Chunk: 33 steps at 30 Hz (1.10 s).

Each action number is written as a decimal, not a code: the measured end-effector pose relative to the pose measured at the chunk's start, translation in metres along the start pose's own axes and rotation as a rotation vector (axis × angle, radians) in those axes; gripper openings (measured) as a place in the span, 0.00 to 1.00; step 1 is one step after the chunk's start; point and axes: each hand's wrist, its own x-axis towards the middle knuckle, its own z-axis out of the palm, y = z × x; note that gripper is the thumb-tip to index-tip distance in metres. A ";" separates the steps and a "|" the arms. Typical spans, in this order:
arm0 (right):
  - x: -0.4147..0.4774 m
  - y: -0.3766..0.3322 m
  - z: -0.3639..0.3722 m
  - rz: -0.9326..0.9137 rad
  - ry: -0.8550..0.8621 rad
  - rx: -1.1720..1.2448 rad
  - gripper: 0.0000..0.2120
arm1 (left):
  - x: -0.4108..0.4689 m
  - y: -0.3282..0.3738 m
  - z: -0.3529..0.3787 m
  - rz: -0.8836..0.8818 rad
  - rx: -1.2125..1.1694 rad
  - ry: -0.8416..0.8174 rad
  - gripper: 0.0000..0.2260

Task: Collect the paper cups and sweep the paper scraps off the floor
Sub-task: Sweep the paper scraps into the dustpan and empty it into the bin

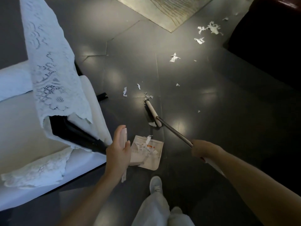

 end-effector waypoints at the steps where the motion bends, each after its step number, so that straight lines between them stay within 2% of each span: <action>1: -0.004 0.000 0.001 -0.004 -0.029 -0.037 0.20 | 0.001 0.000 0.001 -0.002 0.002 -0.014 0.22; 7: -0.045 0.022 0.008 -0.042 -0.247 -0.167 0.23 | 0.001 -0.001 0.004 -0.008 -0.020 -0.037 0.22; 10: -0.069 0.044 -0.003 -0.074 -0.272 -0.094 0.21 | 0.001 0.000 0.005 0.007 -0.020 -0.055 0.22; 16: -0.074 0.080 -0.046 -0.117 -0.193 -0.006 0.26 | 0.013 0.029 0.031 0.064 -0.038 -0.093 0.23; 19: -0.061 0.105 -0.075 -0.094 -0.169 0.123 0.28 | 0.030 0.056 0.059 0.080 -0.038 -0.096 0.23; 27: -0.011 0.191 -0.152 0.055 -0.105 0.376 0.30 | 0.086 0.135 0.151 0.200 0.074 -0.111 0.23; 30: 0.012 0.223 -0.184 0.102 -0.075 0.409 0.30 | 0.107 0.160 0.180 0.226 0.102 -0.143 0.23; 33: 0.035 0.251 -0.209 0.162 -0.033 0.352 0.34 | 0.124 0.180 0.205 0.241 0.159 -0.126 0.22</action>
